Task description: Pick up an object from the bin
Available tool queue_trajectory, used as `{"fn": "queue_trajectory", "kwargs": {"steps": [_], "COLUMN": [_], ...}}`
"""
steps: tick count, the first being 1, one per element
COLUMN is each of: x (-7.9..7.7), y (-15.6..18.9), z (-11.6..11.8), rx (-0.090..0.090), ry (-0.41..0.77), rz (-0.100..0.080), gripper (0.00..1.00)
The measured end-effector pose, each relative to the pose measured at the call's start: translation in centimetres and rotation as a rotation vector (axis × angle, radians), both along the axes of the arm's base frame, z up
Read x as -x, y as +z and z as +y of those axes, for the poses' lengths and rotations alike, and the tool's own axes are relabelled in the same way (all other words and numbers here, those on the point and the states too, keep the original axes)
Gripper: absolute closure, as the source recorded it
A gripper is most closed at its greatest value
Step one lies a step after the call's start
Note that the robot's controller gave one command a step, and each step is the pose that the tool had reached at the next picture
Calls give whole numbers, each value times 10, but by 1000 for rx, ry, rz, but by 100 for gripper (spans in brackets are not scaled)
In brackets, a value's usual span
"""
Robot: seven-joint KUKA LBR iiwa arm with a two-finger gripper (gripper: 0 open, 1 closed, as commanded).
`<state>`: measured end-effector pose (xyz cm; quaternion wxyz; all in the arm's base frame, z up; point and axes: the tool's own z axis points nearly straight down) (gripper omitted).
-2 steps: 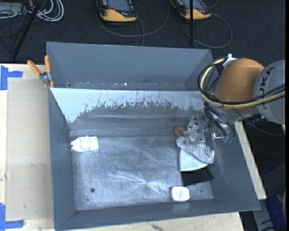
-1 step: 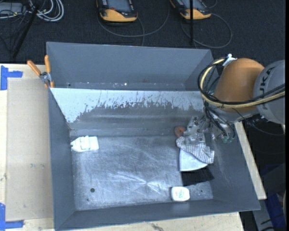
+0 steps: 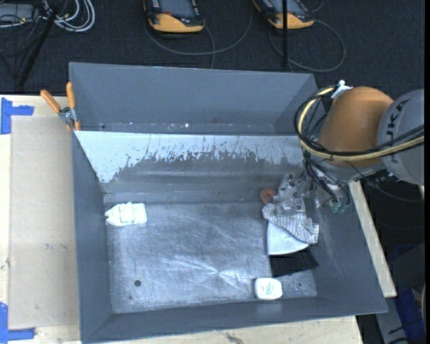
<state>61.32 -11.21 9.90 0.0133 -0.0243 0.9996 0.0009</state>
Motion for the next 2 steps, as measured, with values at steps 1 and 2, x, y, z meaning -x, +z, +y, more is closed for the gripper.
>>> {"fn": "queue_trajectory", "kwargs": {"steps": [1, 2], "x": [0, 0], "y": [0, 0], "z": [0, 0], "rx": [0, 0], "ry": [1, 1], "rz": [0, 0], "gripper": [100, 100]}}
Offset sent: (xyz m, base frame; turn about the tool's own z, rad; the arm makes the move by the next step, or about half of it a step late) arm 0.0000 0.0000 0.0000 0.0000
